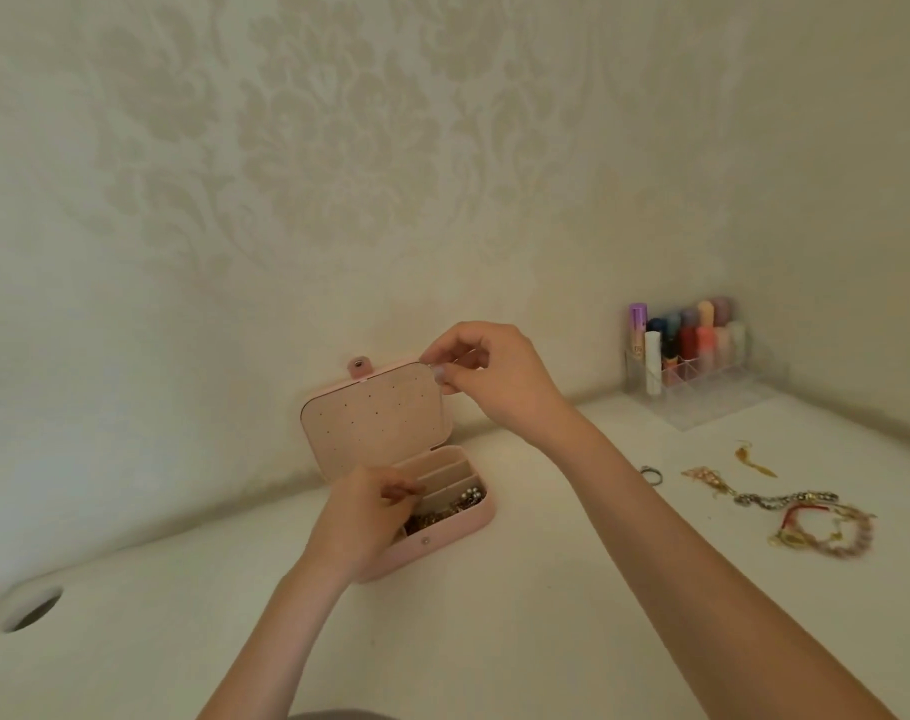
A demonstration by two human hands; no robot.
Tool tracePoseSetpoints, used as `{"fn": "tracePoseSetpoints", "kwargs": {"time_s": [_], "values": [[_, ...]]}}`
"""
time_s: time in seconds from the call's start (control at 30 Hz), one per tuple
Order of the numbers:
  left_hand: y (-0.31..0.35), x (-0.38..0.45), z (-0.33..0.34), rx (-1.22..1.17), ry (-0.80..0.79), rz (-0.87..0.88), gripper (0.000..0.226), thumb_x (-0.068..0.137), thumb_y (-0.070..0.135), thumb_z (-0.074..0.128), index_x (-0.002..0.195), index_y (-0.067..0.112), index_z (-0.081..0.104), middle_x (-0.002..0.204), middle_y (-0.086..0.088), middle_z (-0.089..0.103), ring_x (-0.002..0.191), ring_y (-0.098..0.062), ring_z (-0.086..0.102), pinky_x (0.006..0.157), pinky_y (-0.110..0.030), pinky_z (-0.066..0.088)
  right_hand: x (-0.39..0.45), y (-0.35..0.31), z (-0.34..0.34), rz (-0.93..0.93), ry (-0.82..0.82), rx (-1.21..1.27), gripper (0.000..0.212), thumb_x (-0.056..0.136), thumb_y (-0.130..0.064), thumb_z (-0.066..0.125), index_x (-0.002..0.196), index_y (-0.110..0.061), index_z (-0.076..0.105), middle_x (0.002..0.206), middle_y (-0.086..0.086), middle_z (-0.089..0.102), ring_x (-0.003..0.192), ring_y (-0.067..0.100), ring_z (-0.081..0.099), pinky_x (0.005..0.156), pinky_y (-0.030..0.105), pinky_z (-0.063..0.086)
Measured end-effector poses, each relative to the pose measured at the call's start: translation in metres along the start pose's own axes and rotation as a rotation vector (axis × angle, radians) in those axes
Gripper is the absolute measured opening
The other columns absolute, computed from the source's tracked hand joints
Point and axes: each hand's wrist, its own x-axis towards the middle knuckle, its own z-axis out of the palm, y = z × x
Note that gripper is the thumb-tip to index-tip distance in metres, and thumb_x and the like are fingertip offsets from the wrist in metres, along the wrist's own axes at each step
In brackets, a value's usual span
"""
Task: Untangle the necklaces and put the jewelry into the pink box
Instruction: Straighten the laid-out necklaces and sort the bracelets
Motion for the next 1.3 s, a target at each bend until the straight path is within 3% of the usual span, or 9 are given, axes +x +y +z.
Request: {"fn": "tracePoseSetpoints", "kwargs": {"time_s": [0.27,0.4,0.6,0.83,0.97,1.07,1.13,1.23,1.3], "values": [[0.022,-0.009,-0.008,-0.537,-0.113,-0.013,0.028,0.083,0.009,0.070,0.102,0.029,0.066,0.085,0.017,0.074,0.084,0.005,0.067,0.071,-0.007,0.045,-0.003,0.006,0.017,0.028,-0.063,0.078,0.024,0.082,0.007,0.063,0.079,-0.016,0.069,0.075,0.003,0.066,0.064,0.012,0.062,0.071,0.027,0.058],[0.018,-0.007,-0.007,-0.413,0.137,-0.014,0.015,0.081,0.008,0.071,0.076,0.022,0.070,0.058,0.013,0.068,0.058,0.009,0.061,0.057,-0.003,0.040,-0.002,0.012,0.012,0.072,-0.077,0.019,0.026,0.078,0.011,0.061,0.080,-0.014,0.069,0.072,0.005,0.064,0.056,0.011,0.058,0.062,0.022,0.055],[-0.001,-0.007,-0.009,-0.185,0.184,-0.003,0.025,0.080,0.010,0.072,0.070,0.032,0.065,0.065,0.007,0.068,0.060,0.003,0.058,0.058,-0.008,0.038,-0.005,0.038,-0.003,0.285,-0.303,-0.363,0.028,0.074,0.011,0.065,0.088,-0.013,0.068,0.063,0.002,0.061,0.048,0.008,0.059,0.053,0.015,0.049],[-0.009,-0.008,0.005,-0.144,0.137,0.021,0.031,0.080,0.005,0.069,0.070,0.034,0.065,0.074,0.011,0.068,0.068,0.004,0.062,0.058,-0.004,0.040,-0.010,0.058,0.007,0.293,-0.431,-0.501,0.023,0.075,-0.008,0.076,0.096,-0.015,0.071,0.087,0.002,0.065,0.080,0.015,0.059,0.059,0.016,0.045],[-0.016,-0.009,0.008,-0.149,0.167,0.105,0.020,0.085,0.008,0.067,0.090,0.027,0.068,0.089,0.021,0.063,0.078,0.023,0.056,0.071,-0.001,0.041,-0.008,0.069,0.005,0.281,-0.355,-0.524,0.014,0.078,-0.013,0.074,0.091,-0.018,0.072,0.085,-0.001,0.065,0.084,0.016,0.061,0.073,0.025,0.047],[-0.026,-0.013,0.014,-0.002,0.153,0.121,0.027,0.091,0.024,0.057,0.117,0.020,0.062,0.109,0.015,0.060,0.101,0.000,0.058,0.086,-0.010,0.041,-0.009,0.072,0.005,0.237,-0.258,-0.540,0.014,0.086,-0.012,0.064,0.098,-0.012,0.072,0.096,0.004,0.069,0.095,0.020,0.062,0.081,0.027,0.046],[-0.033,-0.017,0.018,0.195,0.099,0.137,0.057,0.087,0.050,0.033,0.131,0.019,0.052,0.130,0.007,0.055,0.123,-0.017,0.047,0.102,-0.023,0.034,-0.011,0.076,0.009,0.238,-0.291,-0.584,0.019,0.089,-0.012,0.059,0.104,-0.007,0.070,0.103,0.009,0.069,0.096,0.024,0.060,0.083,0.030,0.046],[-0.031,-0.020,0.019,0.264,0.058,0.088,0.059,0.093,0.050,0.027,0.142,0.018,0.040,0.149,0.002,0.037,0.137,-0.018,0.031,0.110,-0.026,0.022,-0.018,0.086,0.021,0.263,-0.383,-0.640,0.027,0.085,0.002,0.050,0.104,-0.003,0.068,0.093,0.012,0.064,0.085,0.022,0.054,0.072,0.031,0.043],[-0.028,-0.026,0.017,0.284,0.038,0.091,0.067,0.090,0.054,0.017,0.145,0.020,0.034,0.153,0.000,0.030,0.140,-0.017,0.025,0.110,-0.023,0.015,-0.025,0.086,0.027,0.301,-0.375,-0.671,0.040,0.085,0.007,0.045,0.116,-0.007,0.065,0.110,0.012,0.066,0.098,0.024,0.060,0.084,0.032,0.047]]}}
